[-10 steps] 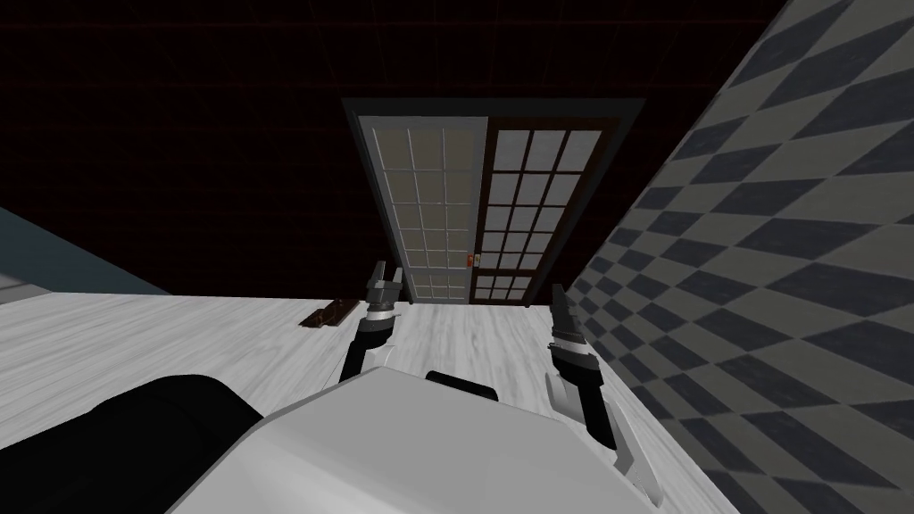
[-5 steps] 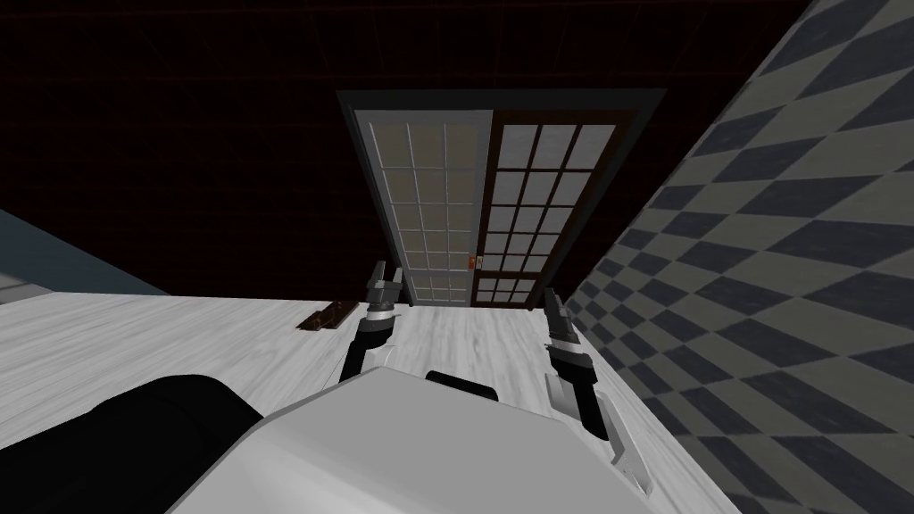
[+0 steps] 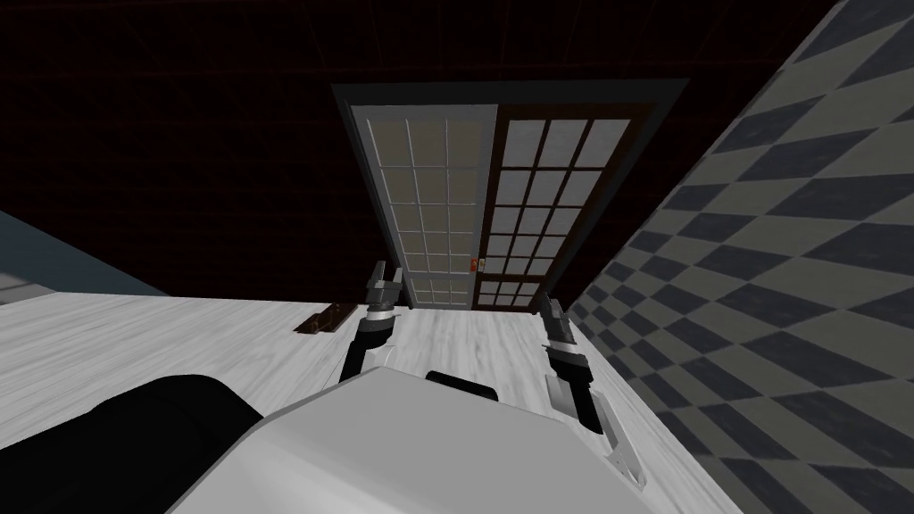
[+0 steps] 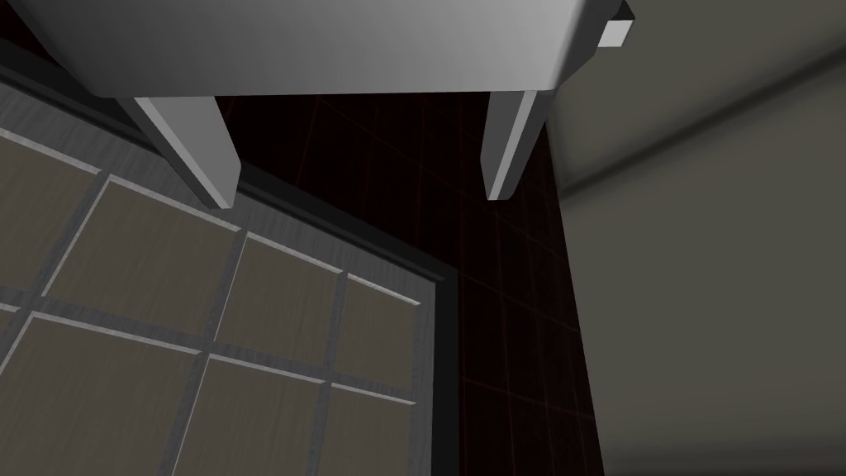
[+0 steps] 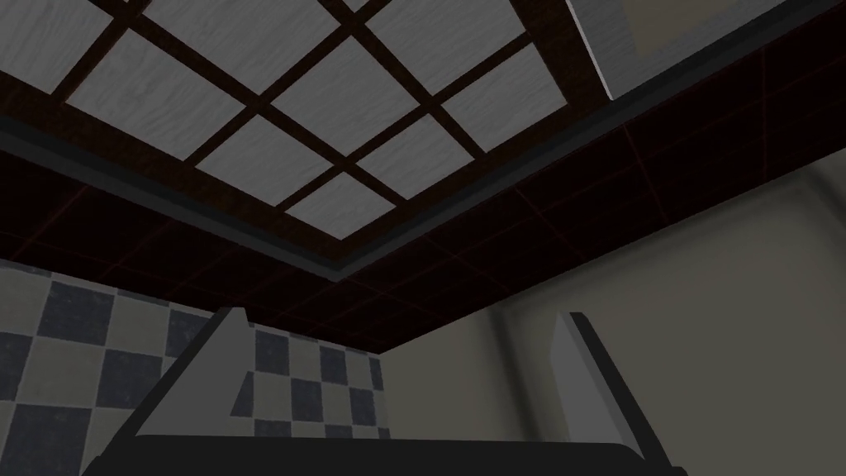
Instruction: Pull the door open
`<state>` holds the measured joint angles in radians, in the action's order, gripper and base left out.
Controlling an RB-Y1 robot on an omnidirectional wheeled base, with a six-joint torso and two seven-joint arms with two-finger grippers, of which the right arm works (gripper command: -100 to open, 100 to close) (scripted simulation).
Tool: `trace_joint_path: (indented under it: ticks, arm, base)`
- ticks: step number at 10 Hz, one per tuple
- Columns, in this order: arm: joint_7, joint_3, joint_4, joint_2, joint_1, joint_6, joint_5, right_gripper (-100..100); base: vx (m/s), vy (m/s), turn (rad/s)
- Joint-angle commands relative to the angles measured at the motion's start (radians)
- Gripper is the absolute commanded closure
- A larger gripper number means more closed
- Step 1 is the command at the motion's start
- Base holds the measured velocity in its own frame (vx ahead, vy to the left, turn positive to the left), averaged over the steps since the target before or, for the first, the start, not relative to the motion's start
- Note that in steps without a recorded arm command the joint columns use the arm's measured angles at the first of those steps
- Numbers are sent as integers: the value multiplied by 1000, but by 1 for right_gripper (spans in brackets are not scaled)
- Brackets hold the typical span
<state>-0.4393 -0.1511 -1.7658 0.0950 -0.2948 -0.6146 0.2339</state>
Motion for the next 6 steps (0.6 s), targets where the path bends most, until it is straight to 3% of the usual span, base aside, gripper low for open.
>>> trace_joint_path:
  ticks: [1,6]
  arm:
    - [-37,-8,49,-3,15,-15,17,-100]
    - [-137,-37,182,-2,57,-47,63,-100]
  base:
    - [110,36,16]
    - [94,39,17]
